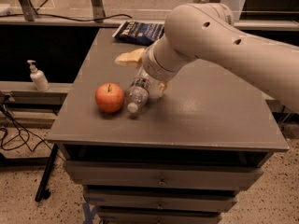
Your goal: Move water bottle near apple
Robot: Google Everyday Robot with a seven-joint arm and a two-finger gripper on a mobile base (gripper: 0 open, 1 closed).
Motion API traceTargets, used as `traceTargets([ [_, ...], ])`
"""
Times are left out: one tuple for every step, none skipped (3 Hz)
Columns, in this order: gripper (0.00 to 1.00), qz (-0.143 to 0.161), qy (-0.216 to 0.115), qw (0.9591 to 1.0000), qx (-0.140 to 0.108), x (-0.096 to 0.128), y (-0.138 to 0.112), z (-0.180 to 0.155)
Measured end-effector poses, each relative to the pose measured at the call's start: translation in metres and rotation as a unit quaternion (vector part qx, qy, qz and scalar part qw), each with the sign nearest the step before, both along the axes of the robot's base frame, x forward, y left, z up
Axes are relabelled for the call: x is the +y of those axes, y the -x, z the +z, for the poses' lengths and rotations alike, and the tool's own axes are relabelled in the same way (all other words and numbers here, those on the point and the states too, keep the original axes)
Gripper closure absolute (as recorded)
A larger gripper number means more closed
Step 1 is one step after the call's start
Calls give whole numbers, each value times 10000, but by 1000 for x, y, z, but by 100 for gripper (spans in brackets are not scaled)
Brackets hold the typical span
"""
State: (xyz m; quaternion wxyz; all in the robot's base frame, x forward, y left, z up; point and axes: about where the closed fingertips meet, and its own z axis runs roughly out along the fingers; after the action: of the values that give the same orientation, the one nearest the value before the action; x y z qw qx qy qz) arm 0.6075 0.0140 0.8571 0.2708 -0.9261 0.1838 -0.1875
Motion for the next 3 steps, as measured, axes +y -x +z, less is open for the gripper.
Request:
traceTargets([
  [0,-1,1,10000,-1,0,0,0],
  [10,-1,1,10000,-2,0,0,0],
  [10,-2,1,10000,-3,0,0,2],
])
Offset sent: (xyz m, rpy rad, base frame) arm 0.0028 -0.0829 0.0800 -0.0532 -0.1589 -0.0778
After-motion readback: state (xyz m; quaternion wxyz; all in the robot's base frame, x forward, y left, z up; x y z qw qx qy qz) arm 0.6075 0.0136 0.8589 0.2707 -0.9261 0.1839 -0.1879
